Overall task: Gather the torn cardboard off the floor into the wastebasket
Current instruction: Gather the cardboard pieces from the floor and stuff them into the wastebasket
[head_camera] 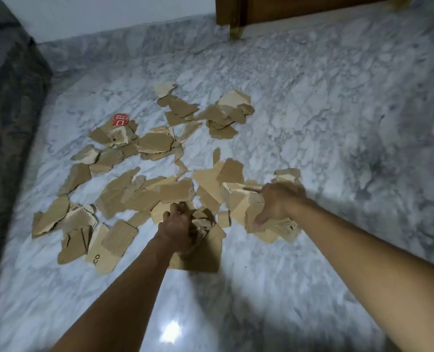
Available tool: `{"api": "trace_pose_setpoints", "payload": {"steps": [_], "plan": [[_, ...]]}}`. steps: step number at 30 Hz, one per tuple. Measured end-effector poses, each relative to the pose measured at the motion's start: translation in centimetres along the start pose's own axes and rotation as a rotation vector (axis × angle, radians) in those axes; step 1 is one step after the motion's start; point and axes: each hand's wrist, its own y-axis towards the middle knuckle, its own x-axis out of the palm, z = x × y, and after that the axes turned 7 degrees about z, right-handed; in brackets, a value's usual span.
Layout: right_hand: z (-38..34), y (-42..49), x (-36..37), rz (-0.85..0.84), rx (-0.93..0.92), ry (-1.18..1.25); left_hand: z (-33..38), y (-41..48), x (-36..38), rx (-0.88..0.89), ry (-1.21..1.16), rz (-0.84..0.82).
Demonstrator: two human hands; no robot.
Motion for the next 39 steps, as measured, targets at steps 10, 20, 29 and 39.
{"api": "trace_pose_setpoints", "payload": {"steps": [10,20,29,39], "plan": [[-3.9,3.7,1.6,0.127,-0.110,-0.227,-0.6,0.9,-0.5,0.076,0.123,-0.051],[-1.0,1.8,-2.0,0.133,-0.021,0.258,-0.2,0.2,-1.0,0.090,0.036,-0.071],[6.5,5.0,-0.9,0.242,0.519,0.522,-1.9,1.4,-3.9,0.095,-0.461,-0.215],[7.1,5.3,3.0,0.298,0.559,0.562,5.0,7.1,-10.2,0.157,-0.219,-0.364]]}}
